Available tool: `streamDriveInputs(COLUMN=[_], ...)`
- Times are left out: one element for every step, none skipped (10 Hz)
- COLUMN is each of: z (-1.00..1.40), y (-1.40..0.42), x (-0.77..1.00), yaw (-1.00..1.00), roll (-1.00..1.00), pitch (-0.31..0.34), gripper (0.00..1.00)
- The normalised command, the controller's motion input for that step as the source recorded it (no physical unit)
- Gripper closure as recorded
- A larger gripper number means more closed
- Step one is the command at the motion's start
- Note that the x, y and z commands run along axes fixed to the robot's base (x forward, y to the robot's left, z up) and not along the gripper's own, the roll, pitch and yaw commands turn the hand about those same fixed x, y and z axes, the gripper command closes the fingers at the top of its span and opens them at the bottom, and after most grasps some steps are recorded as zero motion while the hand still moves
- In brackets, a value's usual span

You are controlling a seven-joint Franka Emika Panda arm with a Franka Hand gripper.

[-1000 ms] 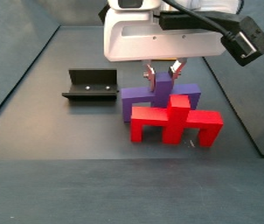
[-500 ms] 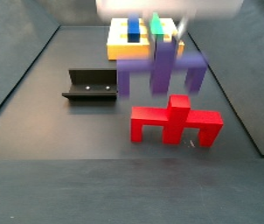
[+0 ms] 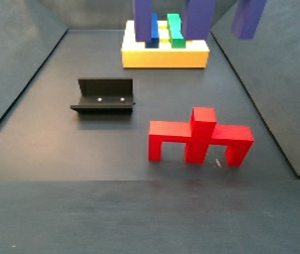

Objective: Pick up the purple object. Move up. Move to above the board. Insert the purple object.
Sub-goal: Move to above the board.

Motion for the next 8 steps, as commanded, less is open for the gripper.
streamDriveInputs(z=[0.2,0.17,0.16,0.16,0.17,0.17,0.18,0.18], y=[0.0,-1.4,-1.4,-1.4,-1.4,-1.4,-1.4,-1.4], x=[0.02,0.07,0.07,0.07,0.07,0.08,0.08,0.09], yaw=[0.0,-0.47,-0.39,-0.28,-0.13,-0.05,-0.03,-0.01], roll=[0.0,-0.06,-0.02,-0.01,-0.05,-0.01,0.0,-0.02], pitch=[0.059,0.241,0.211,0.175,0.113,0.097,0.093,0.092], gripper=[1.0,1.0,1.0,1.0,1.0,1.0,1.0,1.0])
